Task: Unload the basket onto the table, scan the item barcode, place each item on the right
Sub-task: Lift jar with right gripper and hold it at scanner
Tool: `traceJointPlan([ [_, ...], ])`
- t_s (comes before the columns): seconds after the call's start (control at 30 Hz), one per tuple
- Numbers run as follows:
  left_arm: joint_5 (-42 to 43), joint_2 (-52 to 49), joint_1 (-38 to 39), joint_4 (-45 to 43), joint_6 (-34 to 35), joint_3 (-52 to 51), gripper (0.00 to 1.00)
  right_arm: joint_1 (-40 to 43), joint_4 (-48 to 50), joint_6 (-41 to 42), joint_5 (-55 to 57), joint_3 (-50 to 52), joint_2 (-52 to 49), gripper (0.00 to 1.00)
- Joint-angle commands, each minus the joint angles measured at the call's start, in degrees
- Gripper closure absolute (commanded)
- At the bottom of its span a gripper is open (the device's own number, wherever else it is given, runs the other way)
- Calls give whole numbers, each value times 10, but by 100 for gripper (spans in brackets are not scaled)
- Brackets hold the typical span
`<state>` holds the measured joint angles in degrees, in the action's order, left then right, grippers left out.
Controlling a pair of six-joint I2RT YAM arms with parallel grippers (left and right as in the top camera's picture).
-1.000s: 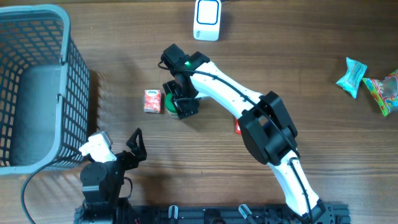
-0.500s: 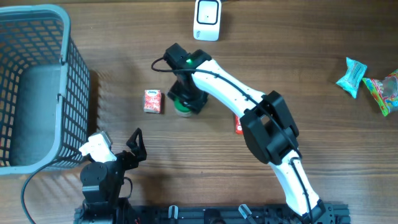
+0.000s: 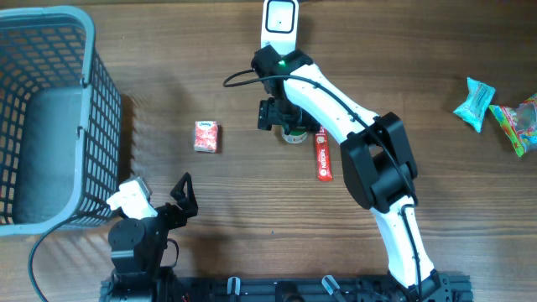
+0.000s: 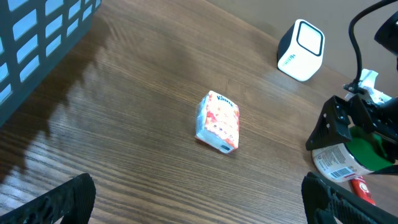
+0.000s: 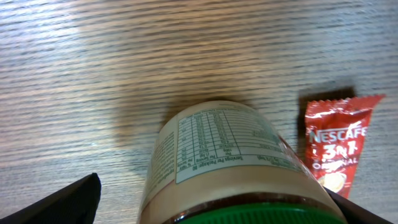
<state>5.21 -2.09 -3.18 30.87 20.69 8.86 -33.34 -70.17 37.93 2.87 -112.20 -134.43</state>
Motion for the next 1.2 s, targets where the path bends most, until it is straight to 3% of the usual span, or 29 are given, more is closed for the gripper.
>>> traceJointPlan([
  [0.0,-7,2,-4,-1,-5,-4,0,-5,4,-19,12,-1,16,0],
  [0.23,-7,2,-4,-1,-5,-4,0,-5,26,-16,-4,14,16,1],
  [0.4,-7,2,-4,-1,-5,-4,0,-9,36,-102,-53,21,16,23],
  [0.53,-7,2,-4,-1,-5,-4,0,-8,24,-108,-66,21,16,37],
  [0.87,-7,2,-4,-1,-5,-4,0,-7,12,-110,-103,10,16,39],
  [1.17,-7,2,-4,-1,-5,-4,0,5,-157,-125,-205,-121,17,43],
])
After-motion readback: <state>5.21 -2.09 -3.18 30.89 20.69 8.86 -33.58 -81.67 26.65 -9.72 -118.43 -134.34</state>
